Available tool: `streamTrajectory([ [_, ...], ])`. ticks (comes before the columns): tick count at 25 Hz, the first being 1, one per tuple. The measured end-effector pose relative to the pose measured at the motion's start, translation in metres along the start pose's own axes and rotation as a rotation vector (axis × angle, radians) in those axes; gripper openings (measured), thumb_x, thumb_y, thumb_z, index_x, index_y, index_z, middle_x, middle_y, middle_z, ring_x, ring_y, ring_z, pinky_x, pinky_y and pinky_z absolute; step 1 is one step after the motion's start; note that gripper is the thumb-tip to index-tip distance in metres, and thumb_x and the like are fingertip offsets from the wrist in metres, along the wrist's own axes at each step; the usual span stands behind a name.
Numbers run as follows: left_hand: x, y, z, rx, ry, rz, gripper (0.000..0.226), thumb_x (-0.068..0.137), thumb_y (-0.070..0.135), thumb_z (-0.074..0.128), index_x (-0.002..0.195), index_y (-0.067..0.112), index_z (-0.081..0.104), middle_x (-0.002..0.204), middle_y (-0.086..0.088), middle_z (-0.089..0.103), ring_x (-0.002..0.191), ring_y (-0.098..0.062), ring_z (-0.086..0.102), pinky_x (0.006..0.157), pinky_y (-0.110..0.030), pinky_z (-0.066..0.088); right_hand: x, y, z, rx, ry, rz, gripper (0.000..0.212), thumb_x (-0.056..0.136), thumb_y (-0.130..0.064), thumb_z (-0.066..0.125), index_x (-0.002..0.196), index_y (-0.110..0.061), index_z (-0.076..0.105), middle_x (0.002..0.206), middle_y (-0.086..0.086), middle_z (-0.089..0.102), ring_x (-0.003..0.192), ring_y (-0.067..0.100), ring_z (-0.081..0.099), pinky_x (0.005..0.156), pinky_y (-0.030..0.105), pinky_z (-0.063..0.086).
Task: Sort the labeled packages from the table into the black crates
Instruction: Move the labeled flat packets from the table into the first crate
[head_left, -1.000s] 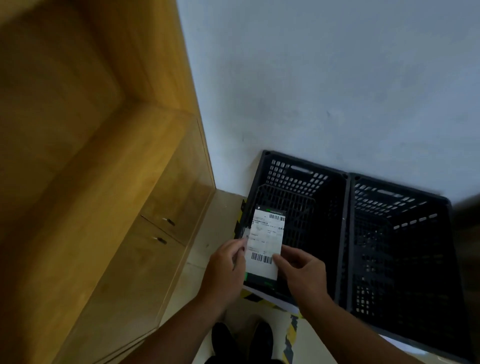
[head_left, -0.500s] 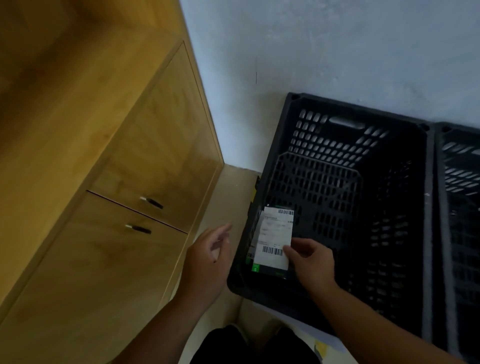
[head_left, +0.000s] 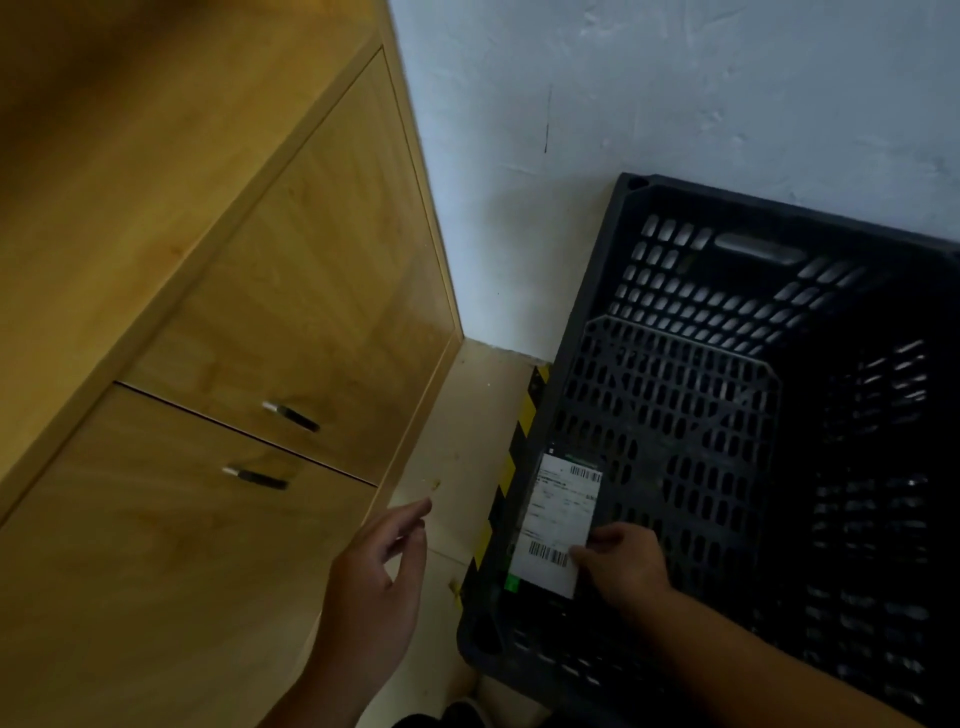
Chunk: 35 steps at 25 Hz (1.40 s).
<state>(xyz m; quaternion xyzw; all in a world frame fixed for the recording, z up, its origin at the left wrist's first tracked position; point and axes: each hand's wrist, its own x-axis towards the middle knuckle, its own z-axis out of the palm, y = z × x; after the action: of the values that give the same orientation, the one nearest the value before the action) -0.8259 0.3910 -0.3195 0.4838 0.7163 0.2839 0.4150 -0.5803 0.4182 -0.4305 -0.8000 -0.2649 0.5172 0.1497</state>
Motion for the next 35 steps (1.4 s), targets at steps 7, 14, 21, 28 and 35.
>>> streamTrajectory([
  [7,-0.013,-0.019,-0.006,-0.03,0.052,-0.077,0.031,0.102,0.016,0.058,0.112,0.042,0.072,0.109,0.034,0.068,0.106,0.015,0.061,0.087,-0.012,0.048,0.011,0.001,0.0,0.111,-0.068,0.136,0.024,0.086,0.001,0.076,0.108,0.005,0.066,0.113,0.024,0.07,0.097,0.036,0.071,0.083,0.047,0.062],
  [14,-0.029,-0.032,-0.008,-0.042,0.078,-0.13,0.032,0.1,0.007,0.06,0.103,0.033,0.078,0.107,0.017,0.073,0.101,0.011,0.064,0.082,0.001,0.047,0.004,0.002,-0.003,0.216,-0.066,0.233,0.016,0.089,0.006,0.071,0.103,0.006,0.064,0.118,0.028,0.066,0.101,0.04,0.068,0.087,0.046,0.058],
  [21,-0.038,-0.042,-0.014,-0.048,0.03,-0.207,0.036,0.102,0.013,0.059,0.101,0.045,0.077,0.109,0.029,0.071,0.106,0.008,0.065,0.09,-0.017,0.049,0.006,-0.009,-0.001,-0.226,-0.069,-0.071,0.02,0.091,-0.028,0.076,0.093,-0.008,0.072,0.104,0.01,0.075,0.07,0.007,0.061,0.054,0.014,0.046],
  [28,-0.052,0.043,-0.042,0.071,-0.018,-0.099,0.03,0.1,0.027,0.058,0.109,0.055,0.068,0.116,0.037,0.064,0.111,0.009,0.061,0.084,-0.017,0.046,-0.087,-0.047,-0.067,-0.434,0.111,-0.308,0.039,0.094,-0.041,0.069,0.122,-0.013,0.061,0.119,0.008,0.063,0.094,0.017,0.058,0.077,0.031,0.054],
  [35,-0.095,0.2,-0.06,0.46,-0.226,0.204,0.035,0.1,0.044,0.054,0.135,0.05,0.052,0.13,0.032,0.044,0.124,0.004,0.041,0.102,-0.024,0.037,-0.252,-0.101,-0.173,-0.736,0.231,-0.581,0.05,0.1,-0.05,0.051,0.143,-0.026,0.048,0.141,-0.006,0.05,0.128,0.016,0.048,0.103,0.028,0.045],
])
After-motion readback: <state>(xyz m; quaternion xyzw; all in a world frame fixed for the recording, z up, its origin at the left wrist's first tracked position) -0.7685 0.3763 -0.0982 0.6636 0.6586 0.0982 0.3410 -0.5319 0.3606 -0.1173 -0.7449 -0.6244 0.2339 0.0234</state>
